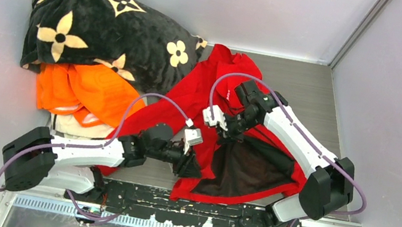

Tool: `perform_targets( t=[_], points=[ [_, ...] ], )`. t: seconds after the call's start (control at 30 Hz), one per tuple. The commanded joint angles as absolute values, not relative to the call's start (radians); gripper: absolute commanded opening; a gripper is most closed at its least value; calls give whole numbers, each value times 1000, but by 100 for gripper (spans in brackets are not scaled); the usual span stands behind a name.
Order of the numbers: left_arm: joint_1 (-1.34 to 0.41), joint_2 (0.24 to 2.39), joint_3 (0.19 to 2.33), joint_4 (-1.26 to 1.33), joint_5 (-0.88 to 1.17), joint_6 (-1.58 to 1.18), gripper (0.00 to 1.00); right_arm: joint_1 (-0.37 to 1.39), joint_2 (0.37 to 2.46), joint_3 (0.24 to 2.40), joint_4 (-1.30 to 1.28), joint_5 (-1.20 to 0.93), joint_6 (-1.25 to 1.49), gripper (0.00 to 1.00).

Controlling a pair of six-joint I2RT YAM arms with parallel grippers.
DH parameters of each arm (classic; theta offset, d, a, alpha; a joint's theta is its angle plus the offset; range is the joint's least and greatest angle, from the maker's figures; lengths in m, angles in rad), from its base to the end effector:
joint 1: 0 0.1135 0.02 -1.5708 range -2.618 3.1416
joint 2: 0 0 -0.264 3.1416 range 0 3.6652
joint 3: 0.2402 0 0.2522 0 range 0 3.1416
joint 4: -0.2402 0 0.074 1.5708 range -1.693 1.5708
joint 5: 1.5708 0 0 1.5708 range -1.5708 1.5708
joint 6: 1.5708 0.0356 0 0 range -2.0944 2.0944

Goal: Zip up the jacket
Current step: Adjust the zipper on the jacket.

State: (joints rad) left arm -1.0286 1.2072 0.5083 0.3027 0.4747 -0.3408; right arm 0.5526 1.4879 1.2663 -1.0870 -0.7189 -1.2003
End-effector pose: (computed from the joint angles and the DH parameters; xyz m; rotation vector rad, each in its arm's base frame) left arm 0.1149 -0.2223 0.2078 1.0532 1.9117 -1.3109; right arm 0.2230 0.1650 0.2839 -2.0463 1.5390 0.8037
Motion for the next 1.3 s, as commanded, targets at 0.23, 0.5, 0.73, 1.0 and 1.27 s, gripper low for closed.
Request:
perform_targets(
  t=[0.23,0.5,0.73,1.0,1.27],
  points=[
    [-873,1078,451,474,524,-716,64,555,1475,1373,-1242,-649,-1361,1],
    [-850,986,503,254,466,-728,74,561,1405,1338,-1064,-673,-1336,1],
    [-837,1017,442,297,458,-609,78,613,1229,1115,-761,-679,-1257,1],
    [-836,1230,506,456,618,-623,74,676,1046,868,-428,-642,-1157,1],
    [-832,1404,573,472,713,-628,28,684,937,730,-307,-618,-1100,1]
  ],
)
